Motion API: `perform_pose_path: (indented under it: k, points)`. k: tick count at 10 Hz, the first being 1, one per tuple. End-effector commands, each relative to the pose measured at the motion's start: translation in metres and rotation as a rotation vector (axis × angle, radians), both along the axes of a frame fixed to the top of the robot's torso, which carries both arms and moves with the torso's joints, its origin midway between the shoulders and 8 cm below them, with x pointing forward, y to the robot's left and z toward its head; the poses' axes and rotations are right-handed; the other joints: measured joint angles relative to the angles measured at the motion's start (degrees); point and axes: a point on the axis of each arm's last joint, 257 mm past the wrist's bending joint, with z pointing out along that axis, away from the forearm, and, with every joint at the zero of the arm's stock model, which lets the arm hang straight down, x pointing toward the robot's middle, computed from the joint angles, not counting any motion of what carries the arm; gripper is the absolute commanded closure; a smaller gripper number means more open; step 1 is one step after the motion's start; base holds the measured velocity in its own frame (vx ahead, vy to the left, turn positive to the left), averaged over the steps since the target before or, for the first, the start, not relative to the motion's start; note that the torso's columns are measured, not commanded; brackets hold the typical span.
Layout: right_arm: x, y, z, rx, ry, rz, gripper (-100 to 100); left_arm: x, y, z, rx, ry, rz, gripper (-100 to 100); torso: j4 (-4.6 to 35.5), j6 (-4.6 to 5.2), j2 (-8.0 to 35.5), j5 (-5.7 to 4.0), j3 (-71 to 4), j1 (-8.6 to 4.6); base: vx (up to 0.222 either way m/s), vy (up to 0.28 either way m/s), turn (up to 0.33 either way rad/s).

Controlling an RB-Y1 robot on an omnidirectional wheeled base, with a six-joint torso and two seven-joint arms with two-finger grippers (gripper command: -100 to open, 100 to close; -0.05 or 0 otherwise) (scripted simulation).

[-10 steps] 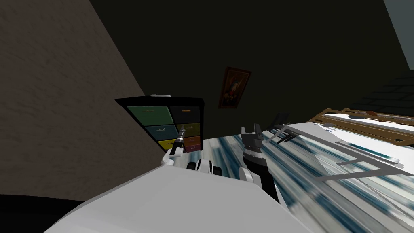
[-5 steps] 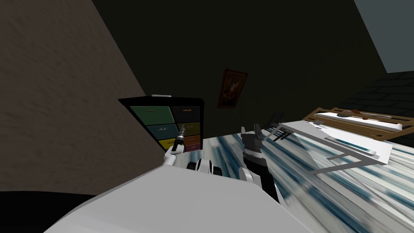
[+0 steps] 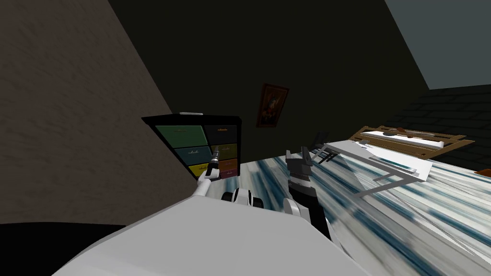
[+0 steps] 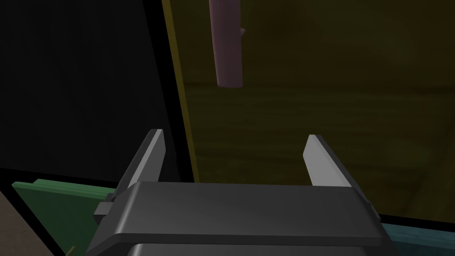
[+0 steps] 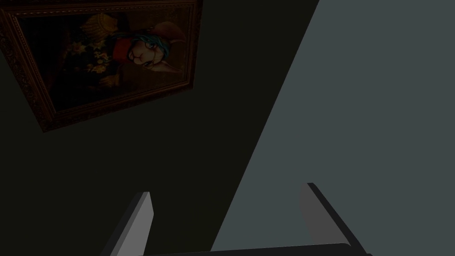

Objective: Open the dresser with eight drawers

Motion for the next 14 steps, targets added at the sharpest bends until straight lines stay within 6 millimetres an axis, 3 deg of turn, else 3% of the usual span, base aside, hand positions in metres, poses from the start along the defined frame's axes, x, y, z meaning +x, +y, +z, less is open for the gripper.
perform_pose_path:
  k: [1,3,7,8,11,14]
  points:
    - [0.0,0.0,0.0,0.0,0.0,0.0,0,0.016,0.001,0.002,-0.011,0.0,0.011,-100,0.1,-0.09,0.1,-0.02,0.0,0.07,-0.049,0.02,-0.003]
    - [0.0,0.0,0.0,0.0,0.0,0.0,0,0.023,0.01,0.004,-0.014,-0.005,0.046,-100,0.0,-0.11,0.0,-0.03,0.0,0.06,-0.096,0.028,-0.123]
    - [0.0,0.0,0.0,0.0,0.0,0.0,0,0.047,-0.001,0.003,-0.048,0.005,0.047,-100,0.0,-0.03,0.0,0.0,0.0,-0.07,-0.063,0.024,-0.059]
    - [0.0,0.0,0.0,0.0,0.0,0.0,0,0.049,0.005,0.01,-0.038,-0.01,0.074,-100,0.0,-0.02,-0.1,-0.02,0.0,-0.13,-0.082,0.024,-0.143]
    - [0.0,0.0,0.0,0.0,0.0,0.0,0,0.064,-0.01,0.007,-0.075,0.004,0.055,-100,0.0,-0.17,0.0,-0.03,0.0,-0.13,-0.044,0.013,-0.039]
    - [0.0,0.0,0.0,0.0,0.0,0.0,0,0.081,-0.02,0.023,-0.1,-0.018,0.06,-100,0.0,-0.07,0.2,-0.01,0.1,-0.09,-0.066,0.018,-0.091]
